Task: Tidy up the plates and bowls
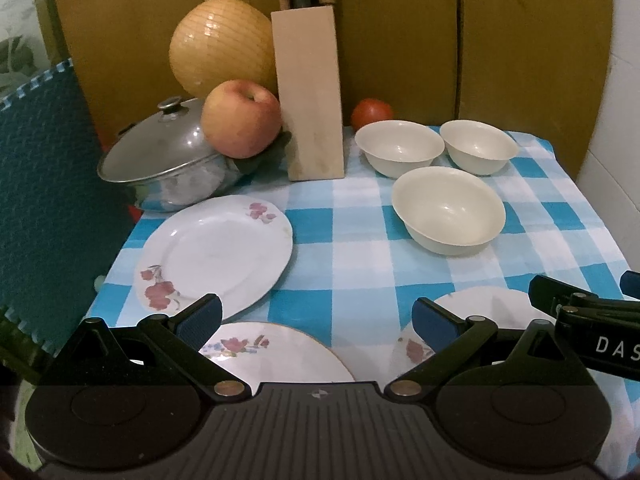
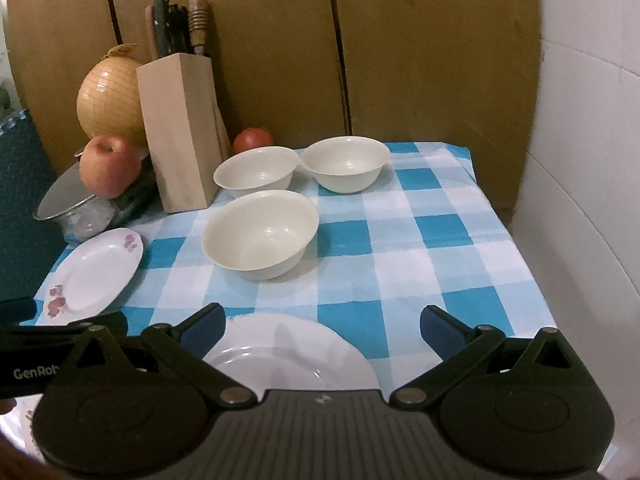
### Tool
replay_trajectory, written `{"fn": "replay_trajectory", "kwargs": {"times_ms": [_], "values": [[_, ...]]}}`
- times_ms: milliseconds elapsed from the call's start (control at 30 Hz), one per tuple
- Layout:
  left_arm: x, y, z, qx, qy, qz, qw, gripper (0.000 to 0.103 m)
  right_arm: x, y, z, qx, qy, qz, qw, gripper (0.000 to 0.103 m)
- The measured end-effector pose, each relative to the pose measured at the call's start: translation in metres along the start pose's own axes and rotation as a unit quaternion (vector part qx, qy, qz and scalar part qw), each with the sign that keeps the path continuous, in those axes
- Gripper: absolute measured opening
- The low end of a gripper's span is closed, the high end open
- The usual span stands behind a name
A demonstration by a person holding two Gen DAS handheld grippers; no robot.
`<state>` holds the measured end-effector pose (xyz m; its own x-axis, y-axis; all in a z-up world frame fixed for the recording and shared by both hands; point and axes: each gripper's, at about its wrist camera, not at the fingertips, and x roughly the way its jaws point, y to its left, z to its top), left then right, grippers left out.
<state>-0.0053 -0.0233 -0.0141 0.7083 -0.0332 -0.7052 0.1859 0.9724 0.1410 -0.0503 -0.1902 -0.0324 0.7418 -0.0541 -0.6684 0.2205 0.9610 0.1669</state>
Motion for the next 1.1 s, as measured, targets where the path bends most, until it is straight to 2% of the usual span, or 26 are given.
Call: {"fn": "replay_trajectory", "kwargs": {"times_ms": [233,367,467,600,733,833,1000,1100], "values": [[0.012,-0.011,-0.003,0.01,0.027,-0.042,0.9987,0.102,0.0,-0.015,-0.007,0.015,0.021,-0.019,1.0,0.101],[0.018,-0.022,-0.005,0.031,0.036,-0.056,0.9973,0.102,-0.004,-0.031,-0.016,0.043,0.041,-0.024,0.998,0.101],[0.022,-0.03,-0.005,0.048,0.043,-0.08,0.9947,0.102,-0.007,-0.038,-0.023,0.055,0.048,-0.032,0.997,0.101],[0.028,-0.04,-0.008,0.074,0.046,-0.086,0.9926,0.102,-0.007,-0.042,-0.032,0.051,0.065,-0.038,0.996,0.101],[0.038,-0.04,-0.01,0.072,0.069,-0.101,0.9899,0.101,-0.007,-0.042,-0.04,0.045,0.08,-0.033,0.995,0.1],[0.045,-0.037,-0.01,0.063,0.084,-0.11,0.9883,0.098,-0.005,-0.047,-0.045,0.056,0.094,-0.024,0.994,0.095],[0.056,-0.038,-0.015,0.063,0.112,-0.123,0.984,0.089,0.001,-0.05,-0.052,0.07,0.121,0.004,0.99,0.075],[0.056,-0.04,-0.016,0.068,0.112,-0.13,0.9828,0.087,-0.001,-0.049,-0.053,0.066,0.117,0.009,0.991,0.067]]}}
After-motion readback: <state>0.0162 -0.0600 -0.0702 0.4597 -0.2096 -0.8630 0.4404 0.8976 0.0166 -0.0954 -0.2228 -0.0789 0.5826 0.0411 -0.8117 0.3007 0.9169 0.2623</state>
